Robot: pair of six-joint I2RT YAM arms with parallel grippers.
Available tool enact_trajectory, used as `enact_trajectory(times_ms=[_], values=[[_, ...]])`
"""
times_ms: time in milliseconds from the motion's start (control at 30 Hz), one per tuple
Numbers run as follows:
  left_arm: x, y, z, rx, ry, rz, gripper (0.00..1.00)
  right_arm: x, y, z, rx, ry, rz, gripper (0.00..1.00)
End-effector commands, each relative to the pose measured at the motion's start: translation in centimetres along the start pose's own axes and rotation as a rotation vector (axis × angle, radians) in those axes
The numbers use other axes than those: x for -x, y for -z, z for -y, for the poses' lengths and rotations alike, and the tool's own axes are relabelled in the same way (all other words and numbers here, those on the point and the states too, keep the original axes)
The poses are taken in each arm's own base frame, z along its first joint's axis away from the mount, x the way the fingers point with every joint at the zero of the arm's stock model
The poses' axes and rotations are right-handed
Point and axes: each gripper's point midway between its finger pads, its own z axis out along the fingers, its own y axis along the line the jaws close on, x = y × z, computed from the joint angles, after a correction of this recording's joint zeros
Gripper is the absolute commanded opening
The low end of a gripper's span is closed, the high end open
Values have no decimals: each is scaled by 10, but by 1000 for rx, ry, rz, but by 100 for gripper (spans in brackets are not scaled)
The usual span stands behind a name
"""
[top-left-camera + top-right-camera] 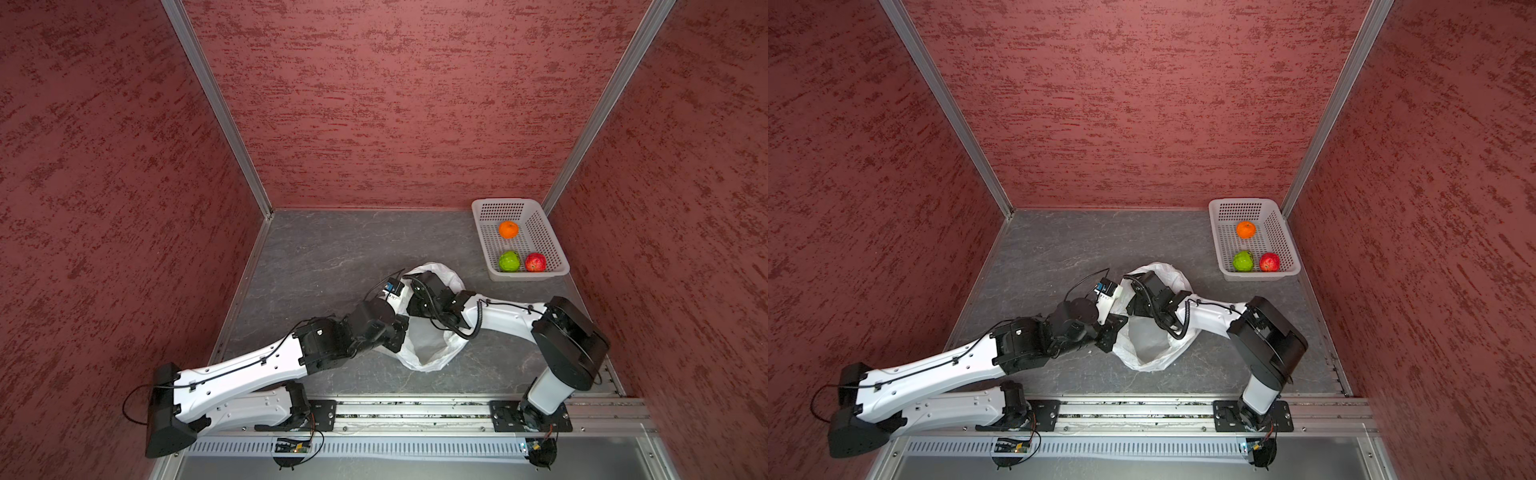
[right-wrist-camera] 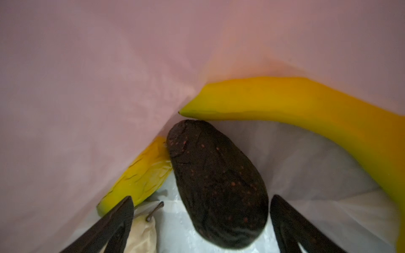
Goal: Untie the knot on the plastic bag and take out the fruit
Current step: 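Close the right gripper on the dark avocado inside the bag, then lift the dark avocado out of the bag toward the white basket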
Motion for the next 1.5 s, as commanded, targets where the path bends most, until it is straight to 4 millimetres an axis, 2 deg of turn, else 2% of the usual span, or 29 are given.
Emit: enact_trajectory(times_ms=[0, 100, 167, 233, 367, 533, 767, 1000, 1467], values=[[0, 2, -2, 0, -9, 0, 0, 16, -11, -1, -22, -27, 59, 98], [-2, 2, -3, 2, -7, -6, 0, 18, -15, 8, -66, -39, 82, 88], [-3, 2, -4, 4, -6, -10, 0, 21, -12, 9, -67, -42, 98, 80], [-4, 1, -5, 6, -3, -11, 0, 21, -10, 10, -70, -38, 103, 69], [-5, 0, -6, 8, -2, -11, 0, 19, -6, 12, -76, -21, 96, 56], [-2, -1, -7, 10, 5, -3, 0, 15, 4, 9, -61, -3, 74, 51], [4, -2, -8, 13, 7, 12, 0, 9, 34, 8, -40, 15, 49, 49], [10, -4, -10, 18, 7, 27, 0, -5, 64, 3, -6, 52, -10, 47], [26, -4, -15, 3, 5, 49, 0, -7, 141, -38, 101, 167, -46, 44]])
